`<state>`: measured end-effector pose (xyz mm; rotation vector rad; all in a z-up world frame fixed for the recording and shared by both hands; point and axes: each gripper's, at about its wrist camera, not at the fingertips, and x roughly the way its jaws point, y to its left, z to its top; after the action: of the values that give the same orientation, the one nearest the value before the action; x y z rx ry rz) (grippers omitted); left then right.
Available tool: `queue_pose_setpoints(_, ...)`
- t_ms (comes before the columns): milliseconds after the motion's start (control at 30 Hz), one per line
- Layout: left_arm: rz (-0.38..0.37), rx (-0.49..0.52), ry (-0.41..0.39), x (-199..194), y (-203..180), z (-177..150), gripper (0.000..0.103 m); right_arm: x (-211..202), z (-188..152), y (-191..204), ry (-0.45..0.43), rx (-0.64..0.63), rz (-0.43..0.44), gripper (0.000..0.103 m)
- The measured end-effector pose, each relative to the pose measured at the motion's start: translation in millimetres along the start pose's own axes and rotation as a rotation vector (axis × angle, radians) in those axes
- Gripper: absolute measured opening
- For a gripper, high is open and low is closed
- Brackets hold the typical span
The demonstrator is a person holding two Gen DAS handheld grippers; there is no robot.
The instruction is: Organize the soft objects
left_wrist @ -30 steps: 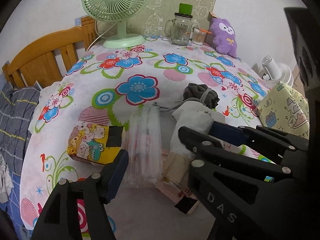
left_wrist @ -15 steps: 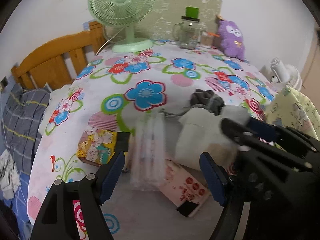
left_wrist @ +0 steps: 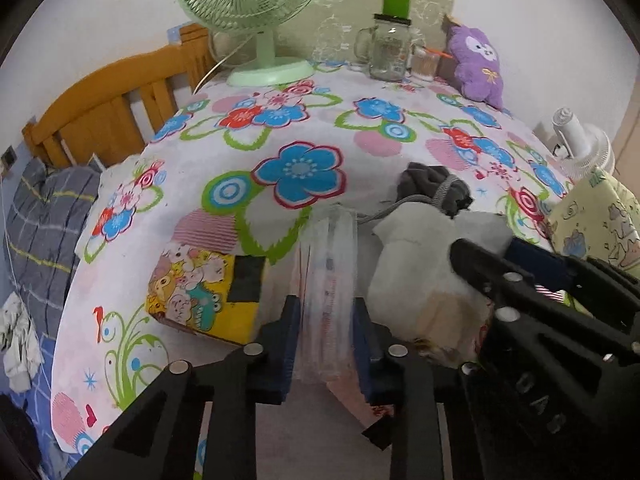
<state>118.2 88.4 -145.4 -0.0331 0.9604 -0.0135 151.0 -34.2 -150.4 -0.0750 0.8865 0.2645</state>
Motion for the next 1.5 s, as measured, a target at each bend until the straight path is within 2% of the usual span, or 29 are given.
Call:
queue_pose_setpoints(433,-0.032,0.018,-0.029,-15.4,-19.3,0.9,0.02,-13.7,-3.4,-7.7,0.006,0.029,0.022,0.035)
queue_pose_setpoints(1033,-0.042,0.053,-0.12,-59.1,-52.4,12.9,0.02,-63.0,5.3,-28.5,-0.078,0.042,0.008,0.035)
queue_pose_setpoints(1500,-0.071,0.104,-0.22,-104.0,-84.5,24.5,0.02,-118.3,14.2,-49.9,-0.174,0.042,-0.023,0.035)
